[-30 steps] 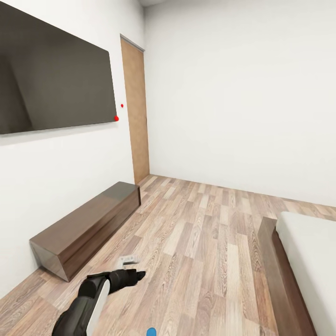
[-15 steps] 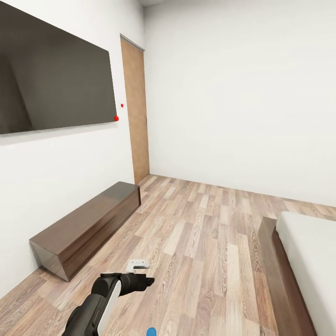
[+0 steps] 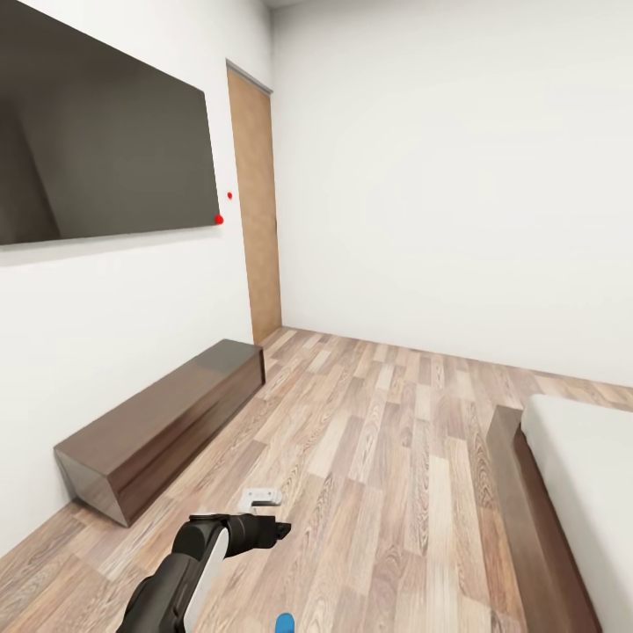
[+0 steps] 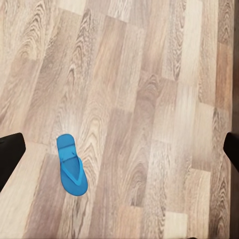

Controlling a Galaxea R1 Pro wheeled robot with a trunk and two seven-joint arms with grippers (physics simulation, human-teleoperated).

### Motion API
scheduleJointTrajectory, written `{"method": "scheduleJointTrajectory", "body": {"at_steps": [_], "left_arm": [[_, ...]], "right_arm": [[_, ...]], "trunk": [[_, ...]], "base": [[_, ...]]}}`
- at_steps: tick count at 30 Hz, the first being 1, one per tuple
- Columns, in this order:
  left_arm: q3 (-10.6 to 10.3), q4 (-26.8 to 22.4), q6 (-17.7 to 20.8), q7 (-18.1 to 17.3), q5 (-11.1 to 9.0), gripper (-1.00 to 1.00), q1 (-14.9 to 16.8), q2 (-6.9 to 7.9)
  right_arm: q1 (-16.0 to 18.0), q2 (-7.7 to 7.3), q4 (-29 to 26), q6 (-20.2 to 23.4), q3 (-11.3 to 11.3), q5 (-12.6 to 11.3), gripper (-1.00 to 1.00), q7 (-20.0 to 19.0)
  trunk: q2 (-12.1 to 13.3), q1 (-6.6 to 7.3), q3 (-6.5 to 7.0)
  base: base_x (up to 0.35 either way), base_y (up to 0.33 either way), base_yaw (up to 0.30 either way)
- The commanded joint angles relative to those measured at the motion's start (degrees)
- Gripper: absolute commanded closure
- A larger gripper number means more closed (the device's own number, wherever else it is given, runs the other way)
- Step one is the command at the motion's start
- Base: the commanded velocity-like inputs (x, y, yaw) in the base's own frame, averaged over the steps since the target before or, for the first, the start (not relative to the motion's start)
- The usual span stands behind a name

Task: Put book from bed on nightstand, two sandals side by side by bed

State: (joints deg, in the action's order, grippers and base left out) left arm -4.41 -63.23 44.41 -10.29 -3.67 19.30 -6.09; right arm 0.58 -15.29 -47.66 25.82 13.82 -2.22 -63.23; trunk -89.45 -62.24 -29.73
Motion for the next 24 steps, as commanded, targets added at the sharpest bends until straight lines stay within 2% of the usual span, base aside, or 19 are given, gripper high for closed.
{"method": "scheduleJointTrajectory", "body": {"at_steps": [1,9,12,14,20,22,24], "left_arm": [[0.0,0.0,0.3,0.1,-0.3,-1.00,0.0,-0.03],[-0.1,0.0,0.3,0.1,-0.3,-1.00,0.0,-0.06],[-0.1,0.0,0.3,0.1,-0.2,-1.00,0.0,-0.06],[-0.1,0.1,0.3,0.1,-0.2,-1.00,0.0,-0.06],[-0.1,0.3,0.2,1.6,-0.1,-1.00,0.0,-0.13],[-0.2,0.3,0.2,2.9,-0.1,-1.00,0.0,-0.17],[-0.3,0.3,0.2,5.1,-0.1,-1.00,0.0,-0.21]], "right_arm": [[0.0,0.00,0.0,0.5,0.1,-0.2,-1.00,-0.1],[0.0,0.00,0.0,0.5,0.1,-0.3,-1.00,-0.1],[0.0,-0.02,-0.1,0.6,0.8,-0.4,-1.00,0.3],[0.1,-0.06,-0.8,1.0,1.9,-0.4,-1.00,1.9],[0.8,-0.07,-2.7,2.1,2.5,-0.5,-1.00,8.6],[2.9,0.01,-3.1,3.8,2.5,-0.6,-1.00,11.5],[7.4,0.05,-3.3,7.6,2.6,-0.6,-1.00,13.6]], "trunk": [[-0.4,-0.22,-0.25],[-3.7,-1.98,-1.68],[-4.9,-2.64,-2.22],[-5.7,-3.08,-2.58],[-8.1,-4.40,-3.66],[-8.9,-4.84,-4.02],[-9.7,-5.28,-4.38]], "base": [[0.000,0.000,0.000],[0.000,0.000,0.000],[0.000,0.000,0.000],[0.000,0.000,0.000],[0.000,0.000,0.000],[0.000,0.000,0.000],[0.000,0.000,0.000]]}}
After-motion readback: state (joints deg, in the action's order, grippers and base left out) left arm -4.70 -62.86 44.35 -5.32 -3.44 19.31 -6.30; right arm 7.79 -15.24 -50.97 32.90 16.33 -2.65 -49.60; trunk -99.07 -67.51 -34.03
